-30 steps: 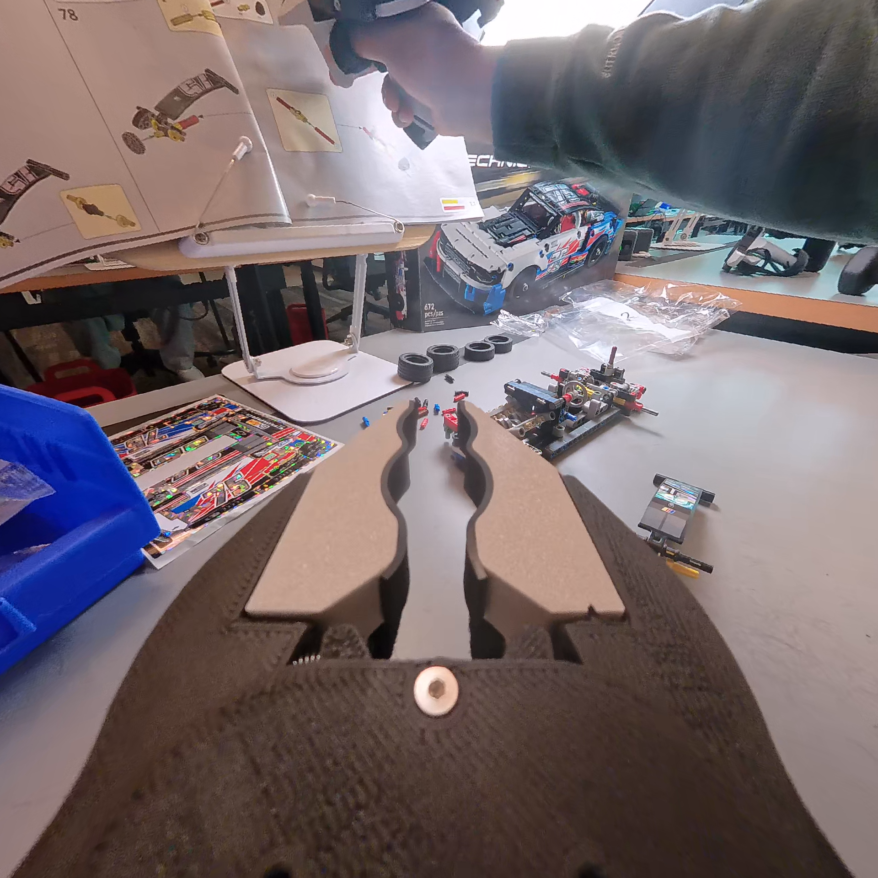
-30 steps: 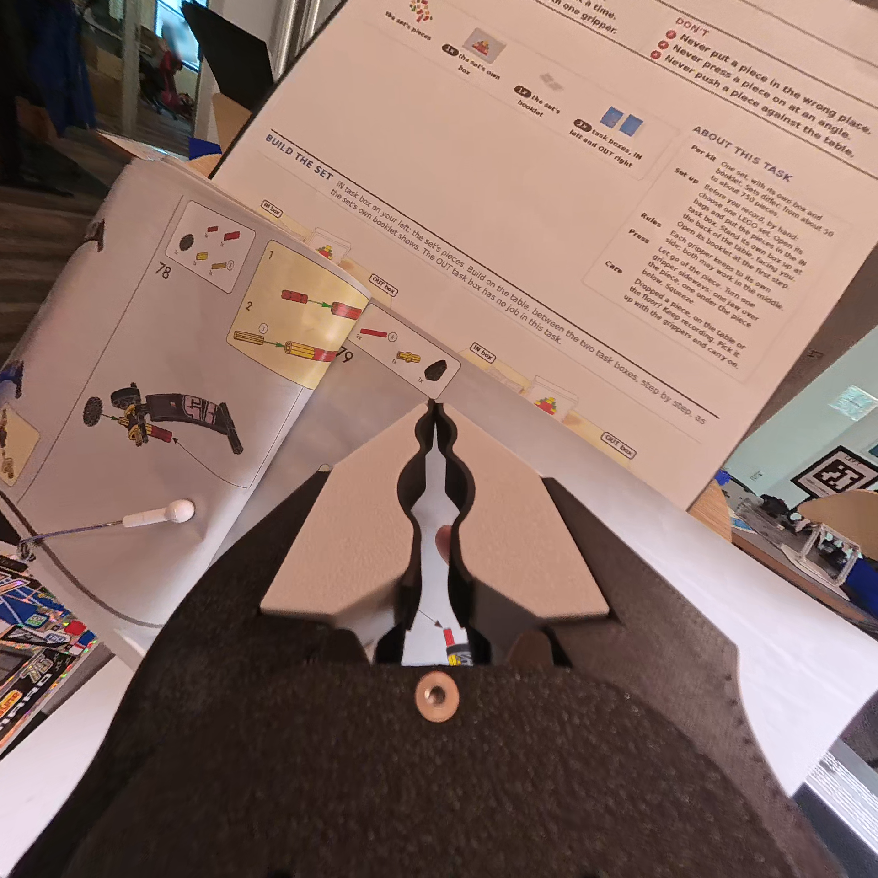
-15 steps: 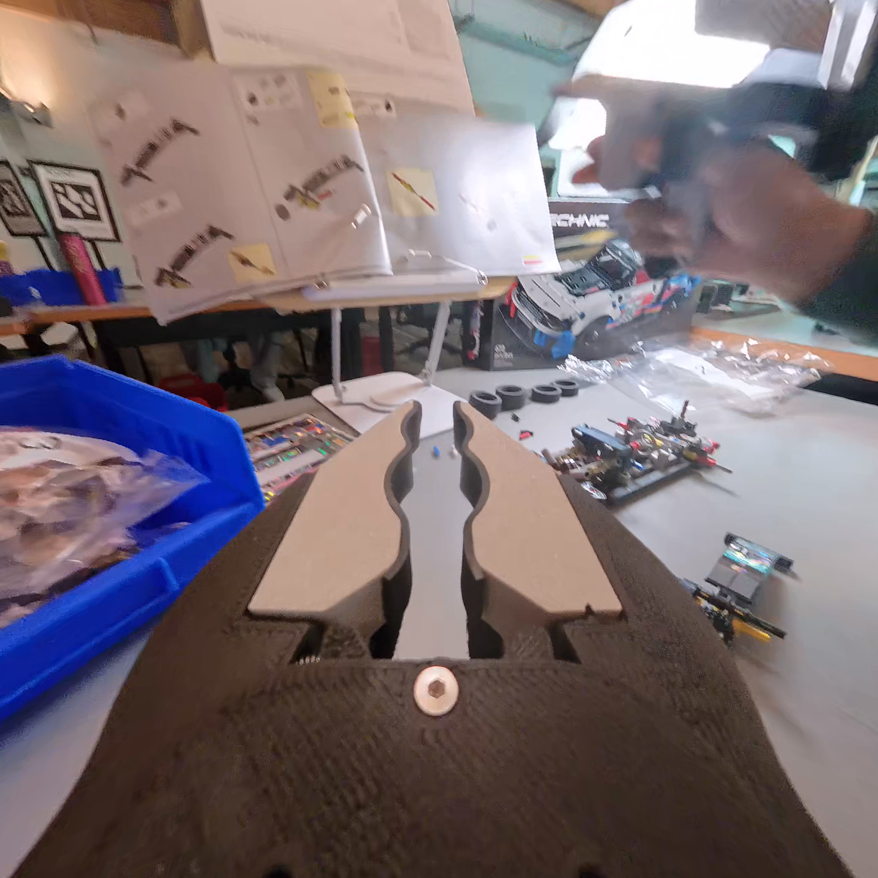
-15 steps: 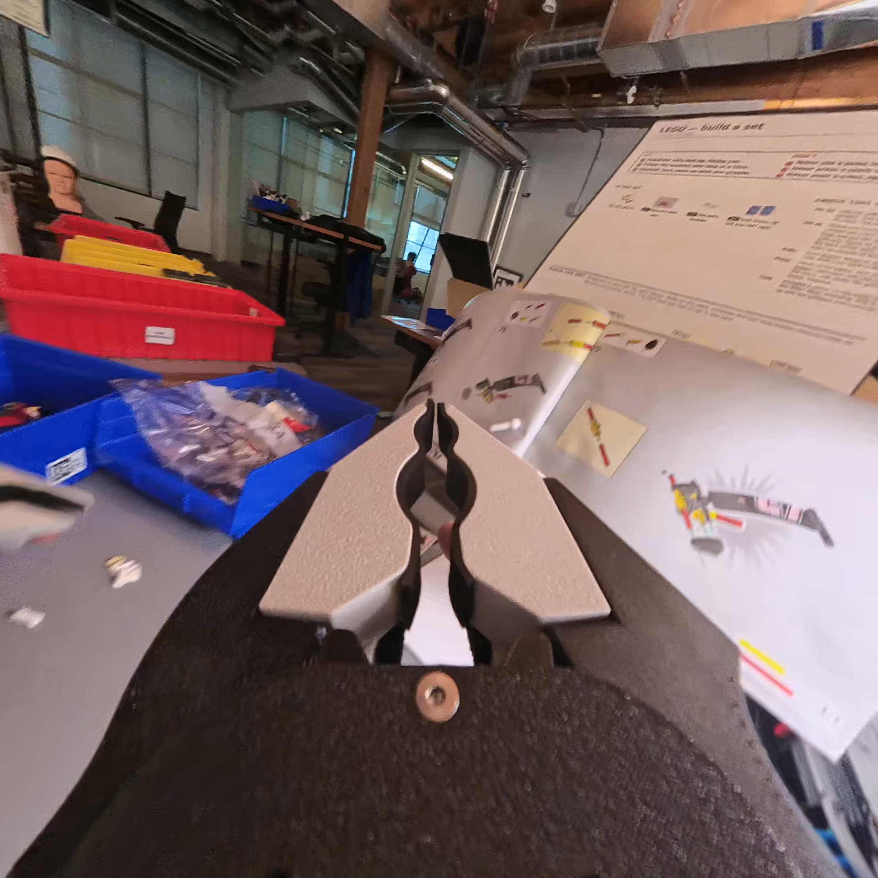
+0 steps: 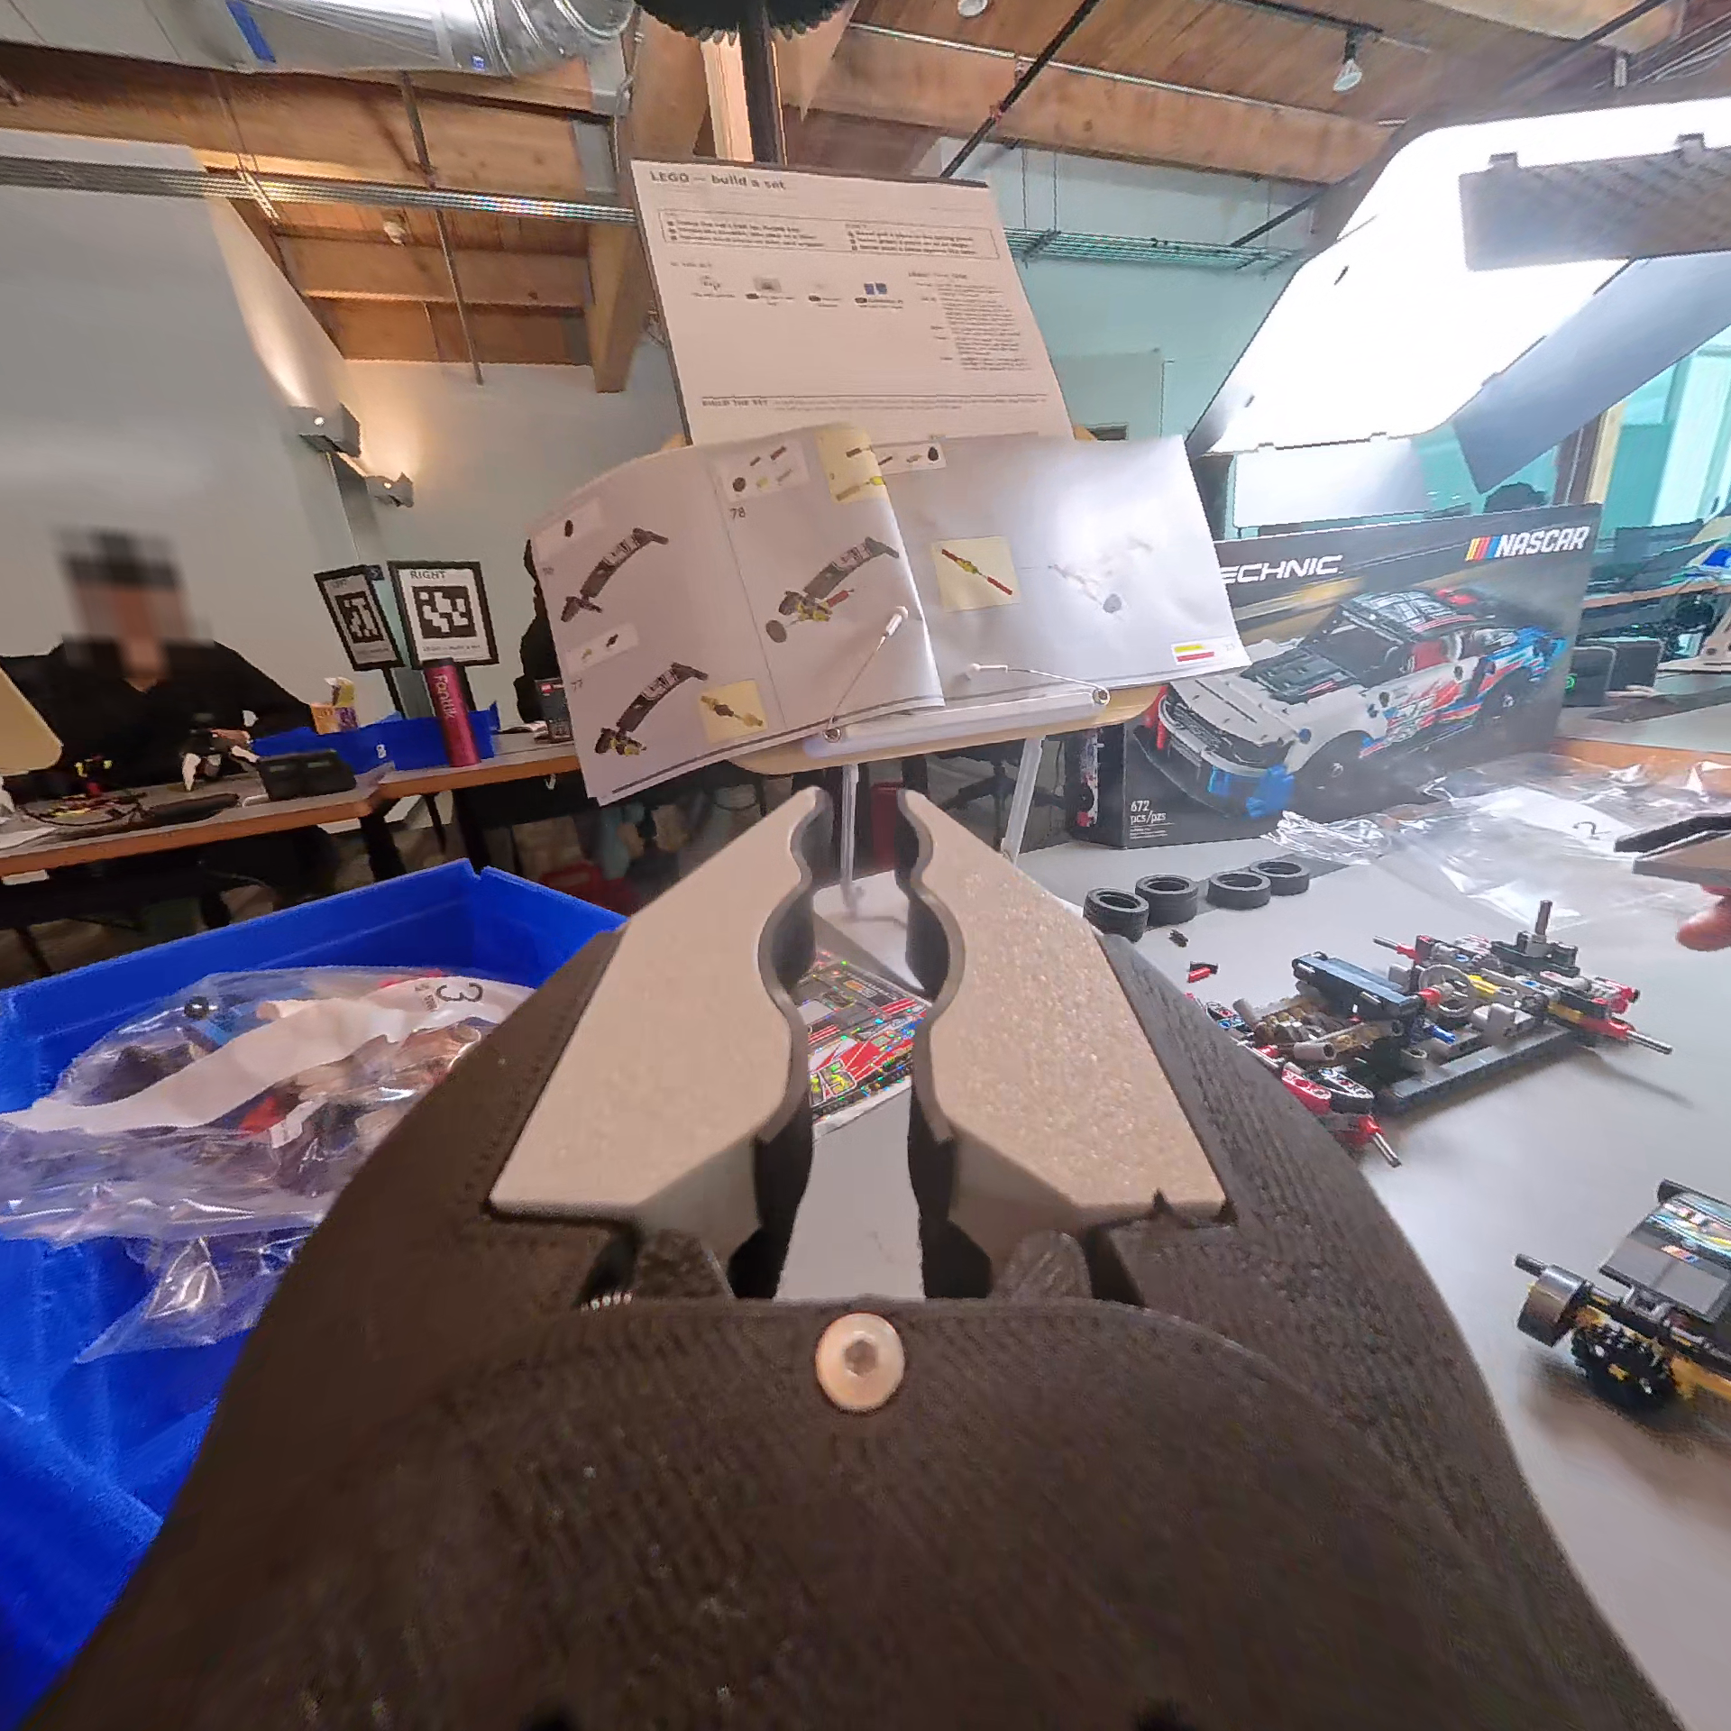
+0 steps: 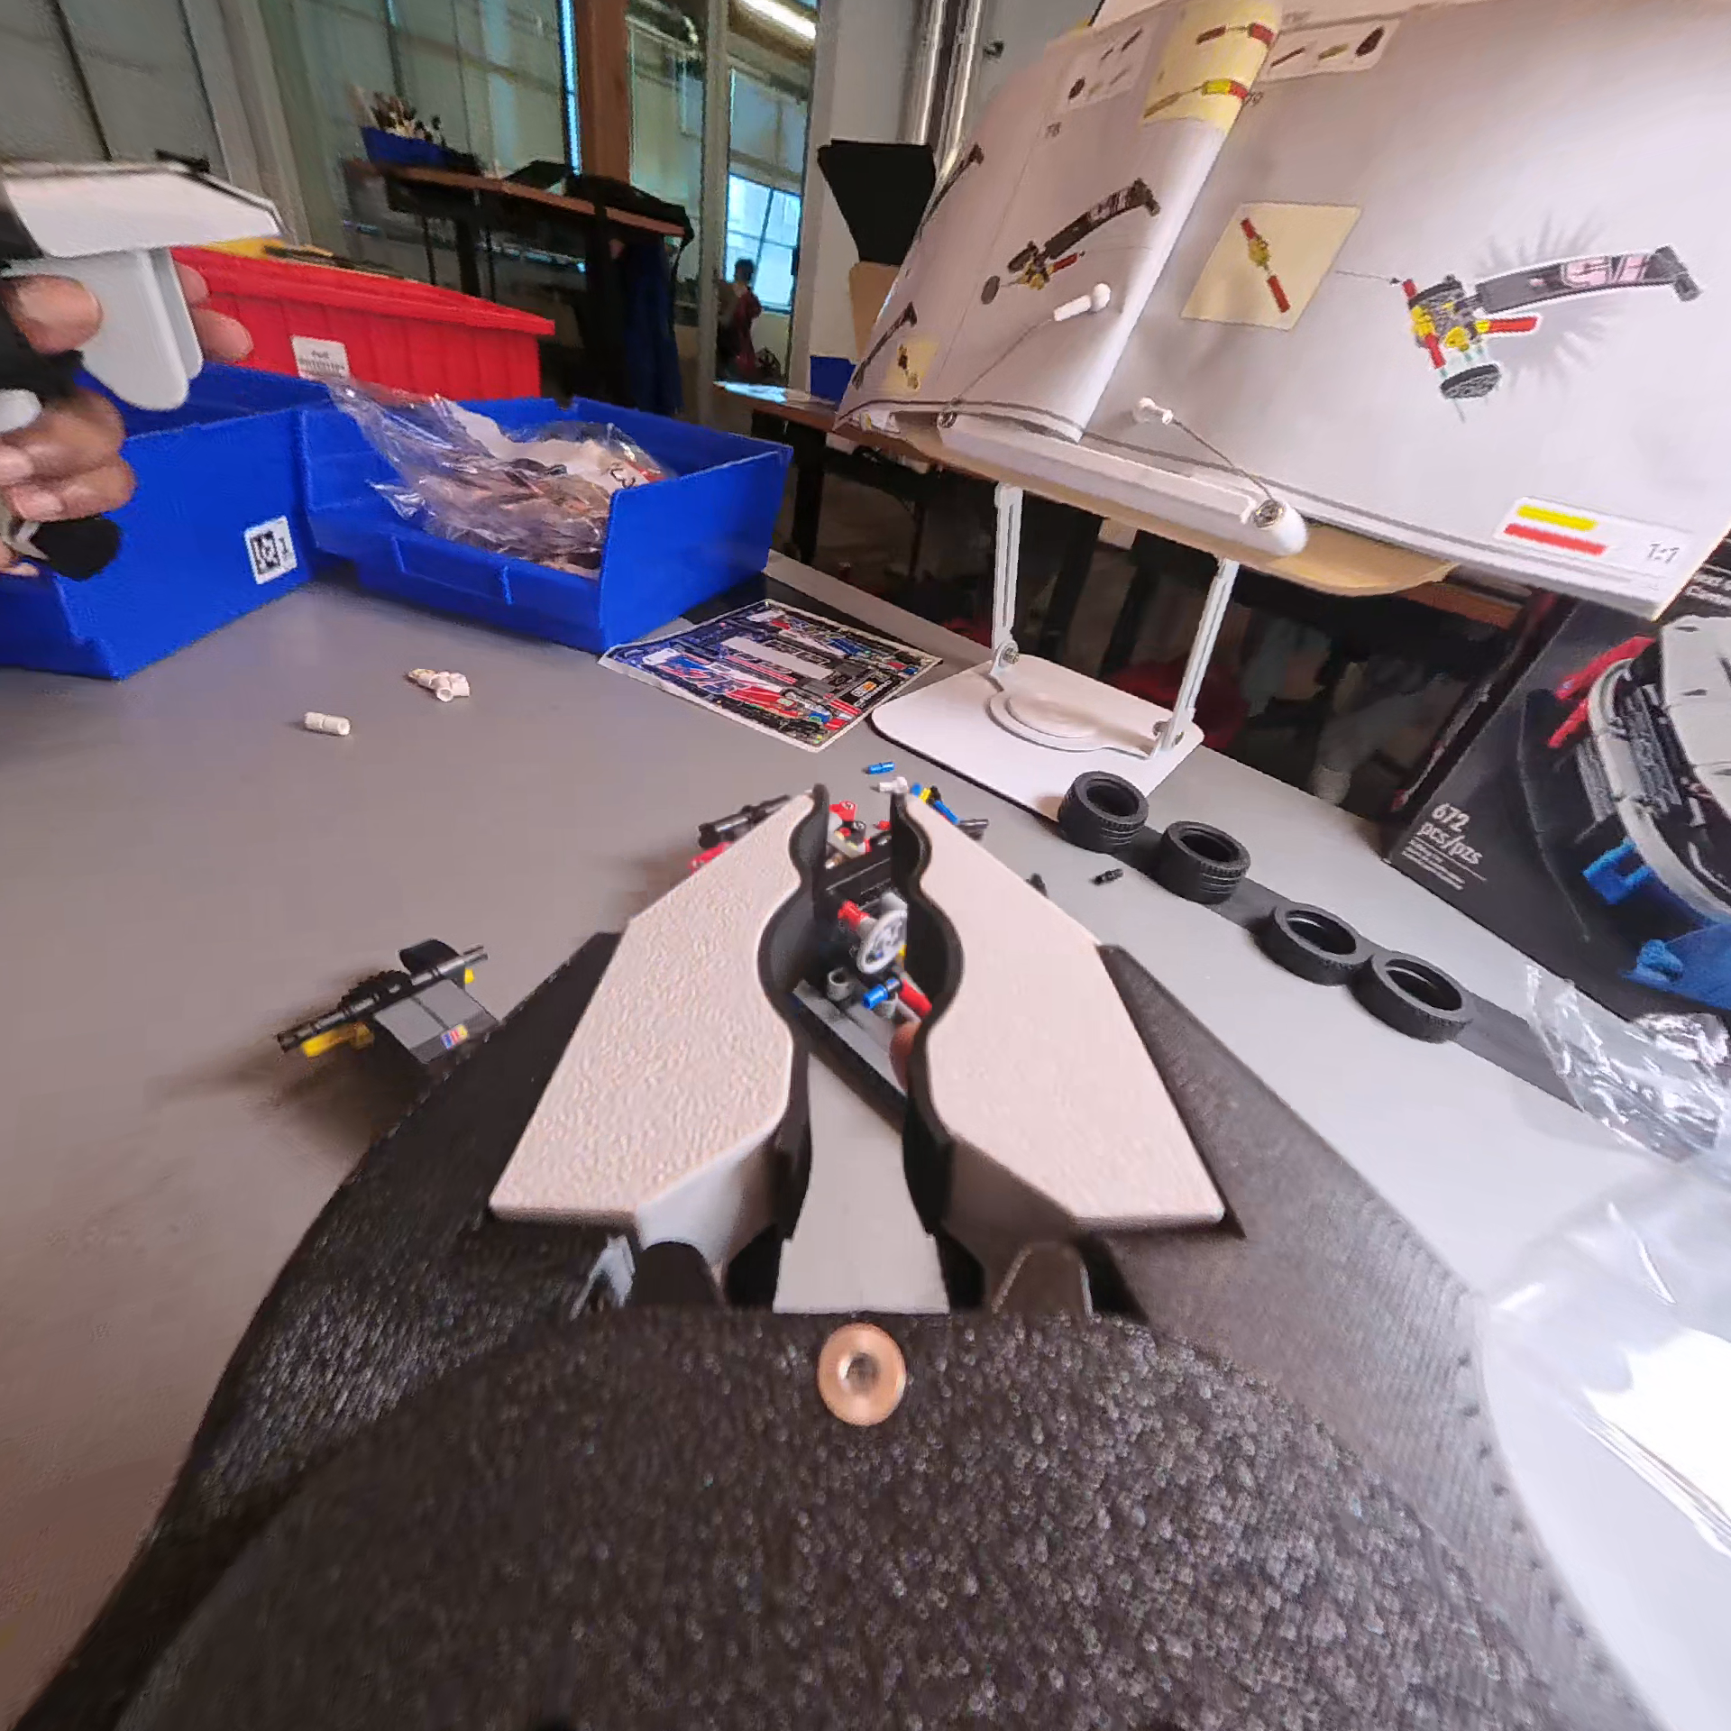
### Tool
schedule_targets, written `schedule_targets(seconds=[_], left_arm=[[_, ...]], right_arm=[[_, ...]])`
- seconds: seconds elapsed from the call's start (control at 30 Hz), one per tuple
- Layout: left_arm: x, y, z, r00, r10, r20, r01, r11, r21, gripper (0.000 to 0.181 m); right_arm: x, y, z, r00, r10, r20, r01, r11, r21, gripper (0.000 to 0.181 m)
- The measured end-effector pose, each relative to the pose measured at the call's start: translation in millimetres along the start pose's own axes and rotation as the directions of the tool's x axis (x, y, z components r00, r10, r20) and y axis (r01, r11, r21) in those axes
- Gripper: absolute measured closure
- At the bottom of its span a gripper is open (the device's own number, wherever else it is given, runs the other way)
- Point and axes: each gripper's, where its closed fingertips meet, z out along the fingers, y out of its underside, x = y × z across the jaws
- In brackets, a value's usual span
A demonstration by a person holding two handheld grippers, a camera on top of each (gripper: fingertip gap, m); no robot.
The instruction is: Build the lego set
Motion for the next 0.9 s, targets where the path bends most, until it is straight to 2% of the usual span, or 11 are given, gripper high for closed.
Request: schedule_targets(seconds=[0.43,0.67,0.9], left_arm=[[42.7,47.9,12.1,0.989,0.072,-0.126,-0.087,0.988,-0.125,0.171],[41.4,49.9,12.0,0.990,0.055,-0.126,-0.072,0.988,-0.133,0.170],[41.9,47.6,11.8,0.990,0.046,-0.133,-0.063,0.989,-0.130,0.170]], right_arm=[[-9.8,16.5,3.7,1.000,0.005,0.028,-0.004,1.000,-0.025,0.171],[-9.3,21.8,7.7,0.999,0.030,0.031,-0.029,0.999,-0.043,0.171],[-0.9,14.1,11.5,0.994,0.107,0.018,-0.107,0.994,-0.013,0.171]])
